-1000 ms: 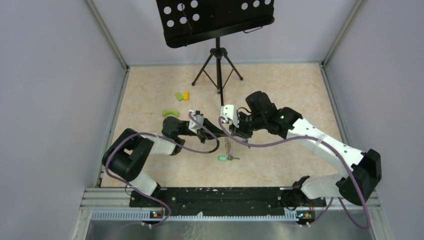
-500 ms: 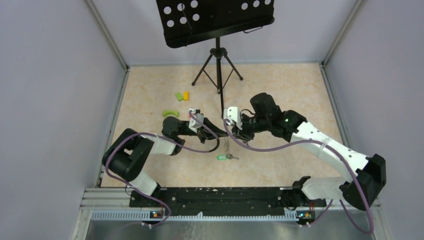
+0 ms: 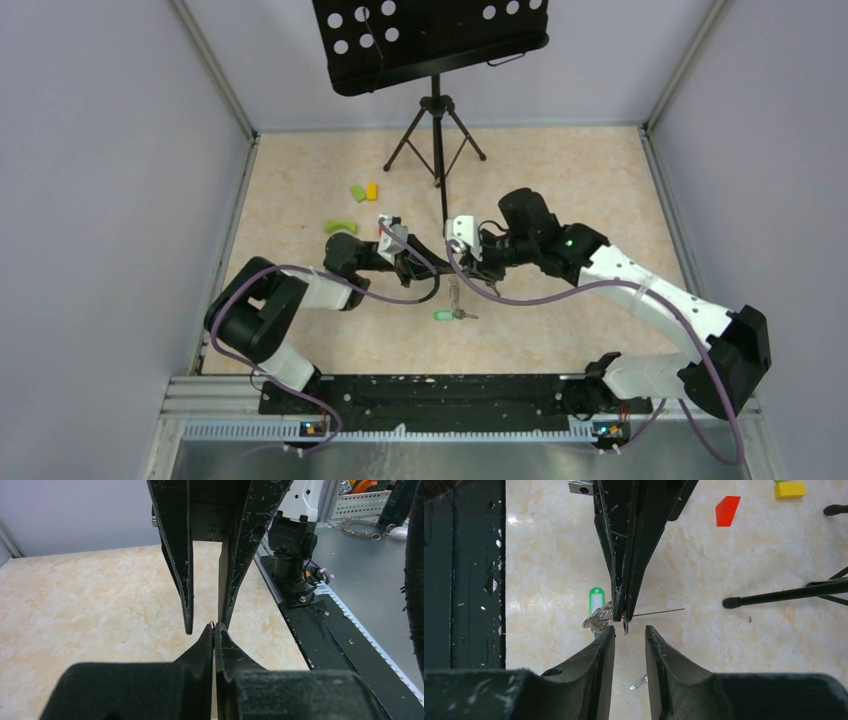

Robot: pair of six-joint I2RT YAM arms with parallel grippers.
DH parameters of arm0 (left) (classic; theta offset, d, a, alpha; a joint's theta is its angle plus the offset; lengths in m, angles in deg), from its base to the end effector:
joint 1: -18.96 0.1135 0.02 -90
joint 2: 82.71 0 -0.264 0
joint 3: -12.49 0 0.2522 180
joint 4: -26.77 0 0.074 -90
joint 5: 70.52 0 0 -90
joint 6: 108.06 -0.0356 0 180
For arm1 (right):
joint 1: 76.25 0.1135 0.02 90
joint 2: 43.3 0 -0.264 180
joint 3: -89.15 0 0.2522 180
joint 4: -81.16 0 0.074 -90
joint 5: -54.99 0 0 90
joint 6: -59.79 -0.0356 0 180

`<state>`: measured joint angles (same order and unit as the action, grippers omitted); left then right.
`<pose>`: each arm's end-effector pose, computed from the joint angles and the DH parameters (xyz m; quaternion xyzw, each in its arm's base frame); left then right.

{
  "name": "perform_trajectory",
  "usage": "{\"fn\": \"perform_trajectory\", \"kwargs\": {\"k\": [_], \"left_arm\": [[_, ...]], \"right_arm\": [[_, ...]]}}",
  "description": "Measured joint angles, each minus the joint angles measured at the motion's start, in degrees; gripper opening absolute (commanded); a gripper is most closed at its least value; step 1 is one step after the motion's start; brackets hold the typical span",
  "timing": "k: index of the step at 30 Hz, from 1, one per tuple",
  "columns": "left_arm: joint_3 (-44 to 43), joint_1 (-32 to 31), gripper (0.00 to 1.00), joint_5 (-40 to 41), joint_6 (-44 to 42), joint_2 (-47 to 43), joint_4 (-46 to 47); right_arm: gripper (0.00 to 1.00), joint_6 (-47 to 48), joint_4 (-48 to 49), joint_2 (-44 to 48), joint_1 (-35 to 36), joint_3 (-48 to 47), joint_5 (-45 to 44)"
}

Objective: Put the keys on the keyring

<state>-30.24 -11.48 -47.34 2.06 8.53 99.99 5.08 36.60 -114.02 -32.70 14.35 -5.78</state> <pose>0.2186 -0.1664 0.2253 0.5023 0.4068 -0.5687 0.5087 0.1796 0.1947 0.3124 -0.6396 0.6117 0.2577 0.3877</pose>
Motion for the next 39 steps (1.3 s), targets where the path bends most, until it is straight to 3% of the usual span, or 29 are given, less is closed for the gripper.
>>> {"fn": "perform_trajectory", "kwargs": {"k": [14, 27, 35, 39], "left_arm": [[0.00, 0.00, 0.00, 0.04, 0.81, 0.00, 0.02], [0.00, 0.00, 0.00, 0.20, 0.87, 0.00, 0.02], [0.00, 0.00, 0.00, 0.24, 0.87, 0.02, 0.02], [0.00, 0.00, 0.00, 0.24, 0.87, 0.04, 0.02]], "right_arm": [[0.17, -0.44, 1.95, -0.72, -0.13, 0.68, 0.92], [0.16, -0.46, 2.47, -1.60, -0.13, 1.18, 1.25], [0.00, -0.59, 2.45, -1.77, -0.13, 1.40, 1.73], [0.00, -0.55, 2.43, -1.77, -0.13, 1.42, 1.73]]}}
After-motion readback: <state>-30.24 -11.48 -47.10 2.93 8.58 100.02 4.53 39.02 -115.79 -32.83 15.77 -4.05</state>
